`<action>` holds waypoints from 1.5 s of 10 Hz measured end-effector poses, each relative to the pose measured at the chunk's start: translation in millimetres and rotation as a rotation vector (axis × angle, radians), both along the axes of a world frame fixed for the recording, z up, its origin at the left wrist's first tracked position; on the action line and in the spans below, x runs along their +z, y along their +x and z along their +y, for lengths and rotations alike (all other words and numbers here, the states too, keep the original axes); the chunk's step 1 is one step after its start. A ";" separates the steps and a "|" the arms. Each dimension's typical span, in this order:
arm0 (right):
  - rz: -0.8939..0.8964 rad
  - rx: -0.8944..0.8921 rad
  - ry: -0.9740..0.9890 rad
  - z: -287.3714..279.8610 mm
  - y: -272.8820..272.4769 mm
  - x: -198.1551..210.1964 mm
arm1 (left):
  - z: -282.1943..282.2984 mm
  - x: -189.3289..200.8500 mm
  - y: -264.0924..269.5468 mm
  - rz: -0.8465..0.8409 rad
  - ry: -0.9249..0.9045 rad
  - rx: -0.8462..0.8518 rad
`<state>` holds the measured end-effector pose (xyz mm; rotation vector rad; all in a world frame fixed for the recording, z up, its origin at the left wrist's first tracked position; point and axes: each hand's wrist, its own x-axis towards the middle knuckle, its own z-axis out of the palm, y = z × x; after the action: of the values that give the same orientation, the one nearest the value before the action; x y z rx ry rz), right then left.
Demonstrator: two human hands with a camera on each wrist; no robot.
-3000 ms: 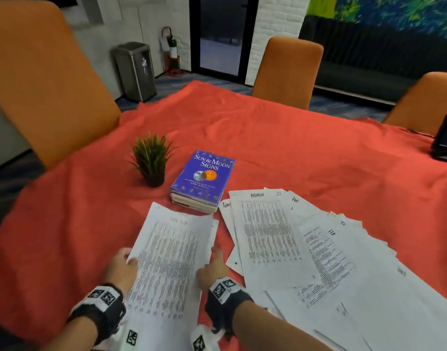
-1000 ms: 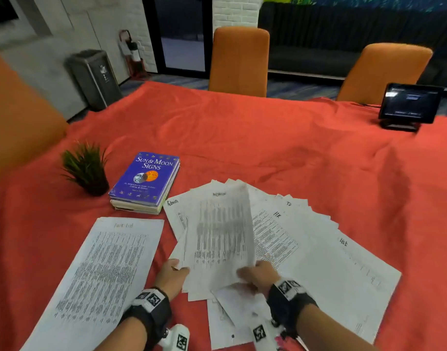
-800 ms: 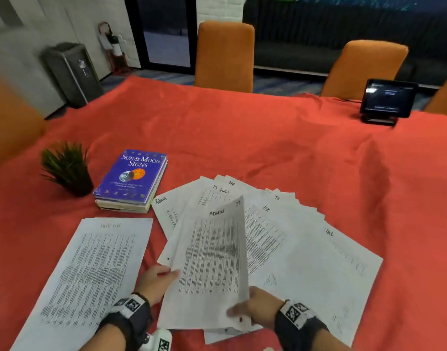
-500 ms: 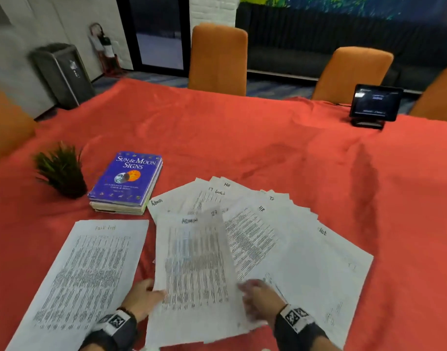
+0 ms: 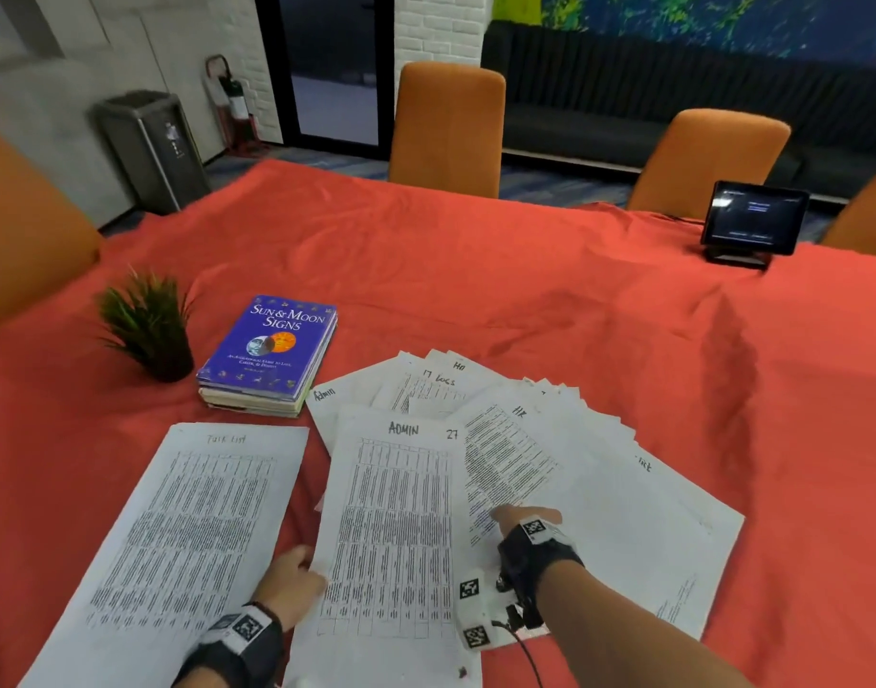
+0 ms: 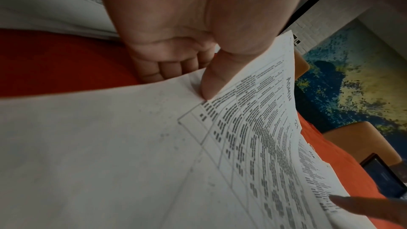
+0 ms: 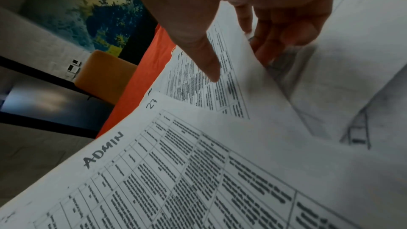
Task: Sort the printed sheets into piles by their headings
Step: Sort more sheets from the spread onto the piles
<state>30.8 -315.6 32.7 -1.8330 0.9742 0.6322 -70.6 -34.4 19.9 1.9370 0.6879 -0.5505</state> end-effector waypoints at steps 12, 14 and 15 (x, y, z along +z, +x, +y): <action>-0.131 0.688 0.289 8.4 -43.2 -12.6 | -10.5 -10.1 -11.0 -0.183 -0.136 0.121; -0.325 0.476 0.050 -19.7 -32.7 -16.5 | -6.8 -17.5 -16.2 -0.142 -0.093 0.095; -0.363 0.432 -0.169 -55.8 -19.0 -14.3 | -4.3 -20.8 -16.9 -0.127 -0.070 0.076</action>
<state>11.8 -371.4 18.5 -2.2360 0.4023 0.4535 -87.5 -38.7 -0.8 1.8550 0.6498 -0.3960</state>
